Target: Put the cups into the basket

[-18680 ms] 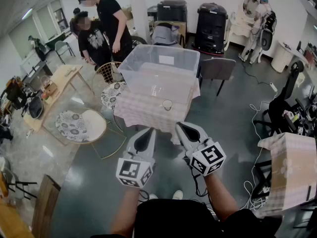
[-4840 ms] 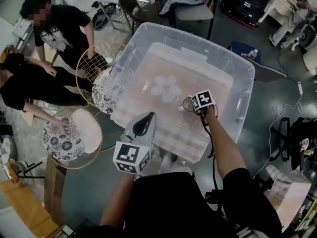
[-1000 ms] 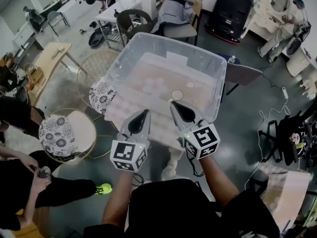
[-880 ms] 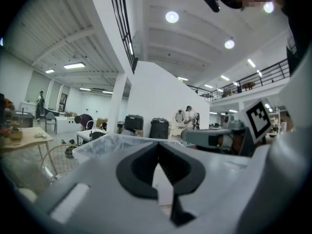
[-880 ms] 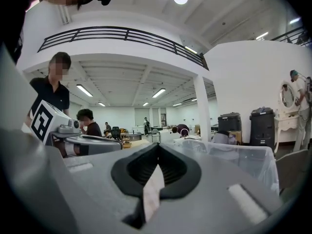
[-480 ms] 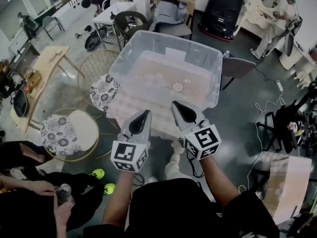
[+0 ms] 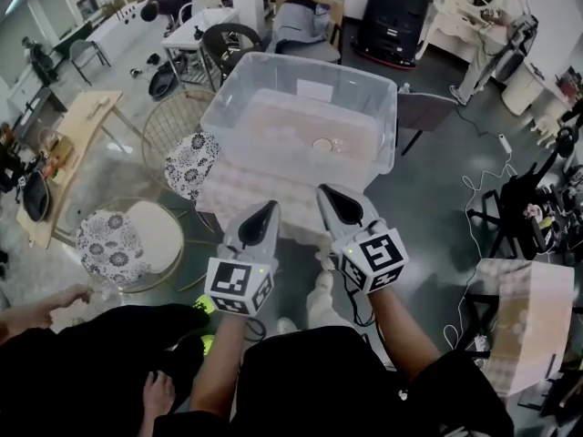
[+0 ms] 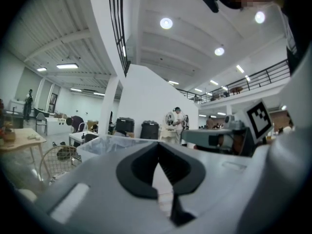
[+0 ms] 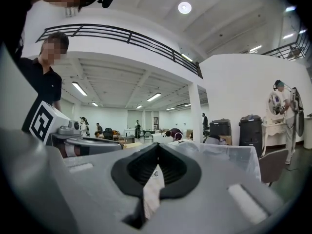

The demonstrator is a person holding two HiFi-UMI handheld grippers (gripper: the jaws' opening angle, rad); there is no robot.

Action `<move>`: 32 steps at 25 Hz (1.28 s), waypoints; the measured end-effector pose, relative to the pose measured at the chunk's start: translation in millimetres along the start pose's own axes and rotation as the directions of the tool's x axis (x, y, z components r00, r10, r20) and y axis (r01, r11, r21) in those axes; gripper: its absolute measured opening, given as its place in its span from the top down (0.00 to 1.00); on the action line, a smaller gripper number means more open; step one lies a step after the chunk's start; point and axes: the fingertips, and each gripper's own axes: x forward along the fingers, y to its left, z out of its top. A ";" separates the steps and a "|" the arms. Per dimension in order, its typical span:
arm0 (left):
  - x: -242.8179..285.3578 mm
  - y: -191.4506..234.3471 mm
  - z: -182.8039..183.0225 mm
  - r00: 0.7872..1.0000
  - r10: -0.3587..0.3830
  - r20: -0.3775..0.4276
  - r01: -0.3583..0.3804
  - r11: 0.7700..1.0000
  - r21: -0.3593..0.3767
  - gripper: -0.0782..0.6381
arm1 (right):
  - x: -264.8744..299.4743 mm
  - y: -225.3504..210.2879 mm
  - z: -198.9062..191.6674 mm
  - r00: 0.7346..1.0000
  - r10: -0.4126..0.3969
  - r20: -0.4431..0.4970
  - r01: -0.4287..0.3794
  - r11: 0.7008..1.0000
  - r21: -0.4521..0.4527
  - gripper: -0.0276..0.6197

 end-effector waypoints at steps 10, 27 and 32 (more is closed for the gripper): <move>-32.9 -22.6 -3.2 0.999 -0.042 0.008 0.042 0.999 0.006 0.88 | -35.8 29.1 3.1 0.999 -0.037 0.016 0.037 0.999 -0.012 0.95; -35.8 -62.8 4.0 1.000 -0.018 0.019 0.017 1.000 0.023 0.88 | -74.9 30.0 8.0 0.999 0.005 0.035 -0.005 1.000 -0.021 0.95; -32.7 -75.8 5.3 1.000 -0.005 0.022 0.004 1.000 0.022 0.88 | -85.8 27.1 9.5 0.999 0.026 0.036 -0.026 0.999 -0.022 0.95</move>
